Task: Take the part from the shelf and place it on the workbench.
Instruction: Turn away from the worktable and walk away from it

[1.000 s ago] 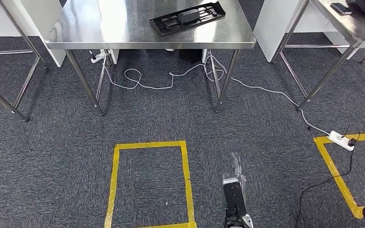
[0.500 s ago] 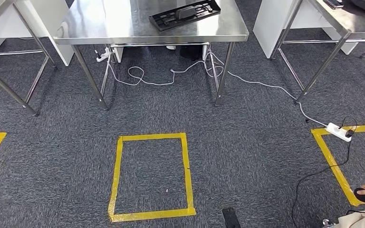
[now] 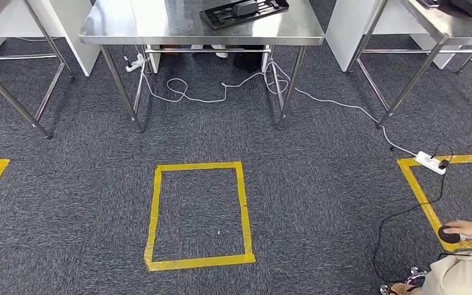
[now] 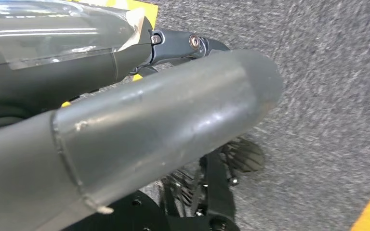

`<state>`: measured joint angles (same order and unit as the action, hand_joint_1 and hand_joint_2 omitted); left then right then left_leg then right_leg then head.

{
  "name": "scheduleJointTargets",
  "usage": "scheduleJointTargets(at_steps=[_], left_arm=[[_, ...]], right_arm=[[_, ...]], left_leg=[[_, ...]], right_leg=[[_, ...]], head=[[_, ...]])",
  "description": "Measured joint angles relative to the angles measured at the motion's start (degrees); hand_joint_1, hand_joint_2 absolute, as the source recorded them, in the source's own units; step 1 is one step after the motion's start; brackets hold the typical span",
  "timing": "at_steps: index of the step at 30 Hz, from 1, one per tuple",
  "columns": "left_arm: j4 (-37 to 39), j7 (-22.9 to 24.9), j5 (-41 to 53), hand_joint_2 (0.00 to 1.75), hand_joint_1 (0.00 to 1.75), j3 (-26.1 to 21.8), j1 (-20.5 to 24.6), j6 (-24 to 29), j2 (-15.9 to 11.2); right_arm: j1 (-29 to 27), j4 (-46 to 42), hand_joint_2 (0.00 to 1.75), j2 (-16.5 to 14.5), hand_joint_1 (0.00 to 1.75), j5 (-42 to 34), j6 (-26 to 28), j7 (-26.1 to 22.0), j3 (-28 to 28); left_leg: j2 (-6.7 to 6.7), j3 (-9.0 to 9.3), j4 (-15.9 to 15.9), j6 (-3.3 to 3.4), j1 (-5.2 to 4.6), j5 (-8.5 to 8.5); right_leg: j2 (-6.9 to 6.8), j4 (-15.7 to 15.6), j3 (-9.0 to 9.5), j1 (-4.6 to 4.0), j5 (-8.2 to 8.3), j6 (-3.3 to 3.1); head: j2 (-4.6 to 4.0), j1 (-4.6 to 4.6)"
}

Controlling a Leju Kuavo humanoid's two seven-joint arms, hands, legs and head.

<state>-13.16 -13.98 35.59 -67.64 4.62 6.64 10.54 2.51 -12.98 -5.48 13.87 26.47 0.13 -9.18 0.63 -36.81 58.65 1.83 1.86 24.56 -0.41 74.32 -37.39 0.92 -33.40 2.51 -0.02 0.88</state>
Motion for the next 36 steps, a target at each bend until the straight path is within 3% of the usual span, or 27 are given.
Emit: scheduleJointTargets(at_steps=[2,4,6,8,9,12,13,14,15,18,20,31,36], left_arm=[[0.06,0.10,0.18,0.00,0.00,0.17,0.00,0.10,0.00],[0.11,0.16,0.33,0.00,0.00,0.19,-0.01,0.14,0.00],[0.13,0.19,0.43,0.00,0.00,0.20,-0.02,0.20,-0.01],[0.16,0.21,0.46,0.00,0.00,0.20,-0.05,0.28,-0.05],[0.19,0.25,0.49,0.00,0.00,0.20,-0.09,0.33,-0.08],[0.29,0.57,0.74,0.00,0.00,0.21,-0.29,0.62,-0.16],[0.33,0.69,0.91,0.00,0.00,0.24,-0.38,0.73,-0.19],[0.37,0.81,1.10,0.00,0.00,0.30,-0.45,0.82,-0.24],[0.39,0.90,1.34,0.00,0.00,0.40,-0.51,0.91,-0.31],[0.42,1.19,2.31,0.00,0.00,0.96,-0.51,1.02,-0.68],[0.43,1.36,3.19,0.00,0.00,1.57,-0.47,1.00,-0.96],[0.46,1.58,5.23,0.00,0.00,4.22,-0.46,0.45,-1.56],[0.46,1.32,4.96,0.00,0.00,4.36,-0.46,0.65,-1.58]], right_arm=[[0.08,0.13,0.00,0.01,0.00,-0.36,0.48,-1.80,-0.78],[0.24,0.18,0.00,-0.01,0.00,-0.45,0.60,-2.44,-1.24],[0.34,0.31,0.00,-0.02,0.00,-0.47,0.68,-2.59,-1.62],[0.27,0.51,0.00,-0.02,0.00,-0.50,0.79,-2.66,-1.94],[0.22,0.57,0.00,-0.03,0.00,-0.54,0.88,-2.71,-2.05],[0.13,0.75,0.00,-0.18,0.00,-0.65,1.30,-3.02,-2.28],[0.10,0.85,0.00,-0.23,0.00,-0.71,1.54,-3.10,-2.38],[0.06,0.96,0.00,-0.28,0.00,-0.79,1.87,-3.13,-2.47],[0.01,1.07,0.00,-0.32,0.00,-0.94,2.26,-3.07,-2.61],[0.00,1.27,0.00,-0.70,0.00,-1.80,3.46,-2.58,-3.31],[0.11,1.36,0.00,-1.05,0.00,-2.60,4.16,-2.07,-3.96],[0.03,1.55,0.00,-1.69,0.00,-3.95,5.91,-0.85,-6.51],[0.11,1.55,0.00,-1.90,0.00,-5.18,5.67,-1.49,-7.52]], left_leg=[[0.08,-1.22,0.08,-0.53,0.04,-1.30],[0.11,-1.87,0.23,-1.27,-0.11,-2.48],[0.19,-2.06,0.11,-2.06,-0.22,-3.49],[0.19,-2.10,0.07,-2.74,0.09,-3.71],[0.13,-2.36,0.84,-2.93,0.26,-2.62],[-0.31,-4.65,9.22,-3.17,0.38,4.68],[-0.45,-5.30,12.58,-3.25,0.36,6.40],[-0.52,-5.22,14.52,-3.27,0.36,6.98],[-0.53,-4.14,14.46,-3.21,0.36,6.54],[-0.56,3.37,4.84,-2.47,0.18,3.94],[-0.57,5.86,0.76,-1.78,-0.32,3.82],[-0.46,5.41,-0.01,-1.00,-1.49,3.41],[-0.45,5.09,0.02,0.02,-1.56,3.16]], right_leg=[[0.00,-4.49,4.59,0.18,2.67,0.97],[0.08,-13.41,10.71,-0.08,1.94,0.48],[0.21,-18.28,13.21,-0.65,0.25,-0.35],[0.17,-18.49,12.82,-0.41,0.47,-1.33],[0.08,-18.47,12.64,-0.20,0.83,-2.03],[-0.26,-18.48,11.69,-0.31,1.97,-3.80],[-0.32,-18.43,11.31,-0.57,2.26,-4.04],[-0.36,-18.34,10.97,-0.79,2.50,-4.12],[-0.36,-18.22,10.71,-0.96,2.65,-4.12],[-0.34,-17.74,10.29,-1.21,2.78,-3.92],[-0.35,-17.58,10.07,-1.33,2.88,-3.50],[-0.32,-17.51,9.22,-1.20,3.33,-2.25],[-0.30,-17.73,9.00,-0.70,3.73,-1.51]], head=[[0.00,0.01],[0.00,0.05],[0.01,0.04],[0.00,-0.02],[-0.01,-0.06],[-0.01,-0.27],[-0.01,-0.30],[-0.01,-0.28],[-0.01,-0.28],[0.00,-0.25],[-0.01,-0.26],[0.00,-0.22],[0.00,-0.22]])
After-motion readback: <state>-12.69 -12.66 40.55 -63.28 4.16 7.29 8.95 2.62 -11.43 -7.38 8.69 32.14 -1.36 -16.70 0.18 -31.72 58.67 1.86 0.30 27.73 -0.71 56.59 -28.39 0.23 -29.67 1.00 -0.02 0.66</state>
